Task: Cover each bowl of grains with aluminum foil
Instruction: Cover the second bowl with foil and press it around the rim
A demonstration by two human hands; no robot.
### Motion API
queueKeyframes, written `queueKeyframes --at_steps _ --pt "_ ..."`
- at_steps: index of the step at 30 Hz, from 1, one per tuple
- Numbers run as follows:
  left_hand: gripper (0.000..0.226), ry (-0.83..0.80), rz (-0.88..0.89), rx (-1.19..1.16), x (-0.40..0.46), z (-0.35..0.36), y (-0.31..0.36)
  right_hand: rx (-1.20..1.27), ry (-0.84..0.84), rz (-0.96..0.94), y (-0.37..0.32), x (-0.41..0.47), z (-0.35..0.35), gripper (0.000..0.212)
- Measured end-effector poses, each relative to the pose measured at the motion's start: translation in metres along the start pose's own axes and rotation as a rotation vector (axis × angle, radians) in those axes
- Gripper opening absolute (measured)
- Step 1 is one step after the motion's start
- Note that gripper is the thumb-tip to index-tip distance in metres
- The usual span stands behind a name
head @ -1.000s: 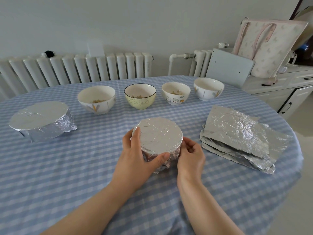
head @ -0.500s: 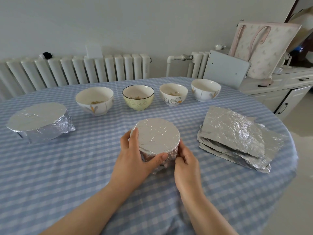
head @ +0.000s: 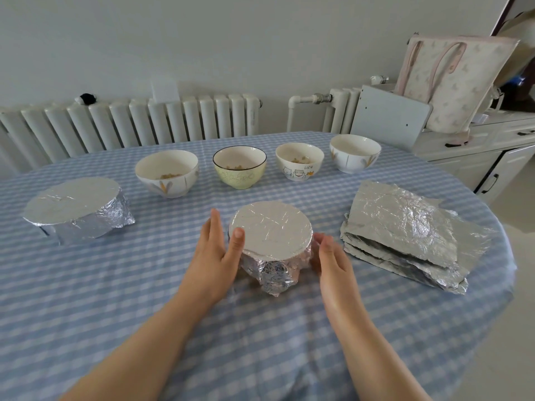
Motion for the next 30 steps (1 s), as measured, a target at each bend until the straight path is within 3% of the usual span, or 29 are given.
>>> queueKeyframes --at_steps 3,5,7,12,15,19,23,27,30 --pt "0.095 -0.057 0.151 -0.009 0.007 0.002 0.007 -0.127 0.052 -0.117 -0.010 -0.011 0.006 0.043" --pt "0.084 -0.110 0.176 -0.040 0.010 0.006 0.010 -0.173 0.052 -0.228 -0.012 -0.015 0.013 0.031" --pt "0.090 -0.112 0.158 -0.061 0.012 0.009 0.008 -0.205 0.029 -0.252 -0.011 -0.015 0.019 0.029" --pt "0.107 -0.036 0.144 0.025 -0.001 0.010 0.013 -0.349 -0.027 -0.182 -0.013 -0.003 0.015 0.061" --pt "0.113 -0.048 0.117 0.009 -0.007 0.009 0.016 -0.287 -0.040 -0.162 -0.014 -0.007 0.018 0.068" --pt "0.128 -0.079 0.094 -0.009 -0.004 0.008 0.016 -0.172 0.031 -0.159 -0.007 -0.016 0.021 0.055" --pt "0.133 -0.087 0.094 0.005 -0.004 0.008 0.016 -0.065 -0.002 -0.107 -0.007 -0.017 0.018 0.055" --pt "0.132 -0.067 0.090 0.014 -0.005 0.009 0.015 0.006 0.031 -0.075 -0.005 -0.016 0.017 0.020" --pt "0.125 -0.062 0.090 -0.007 -0.005 0.009 0.015 0.029 0.088 -0.083 -0.005 -0.015 0.018 0.008"
Point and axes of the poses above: each hand's wrist, its own x-axis towards the middle knuckle, its own z-axis out of the palm, y = z × x, the point moved 2 cm from there along x, towards the middle knuckle, and after that the axes turned 4 degrees about -x, right-handed, at the moved point
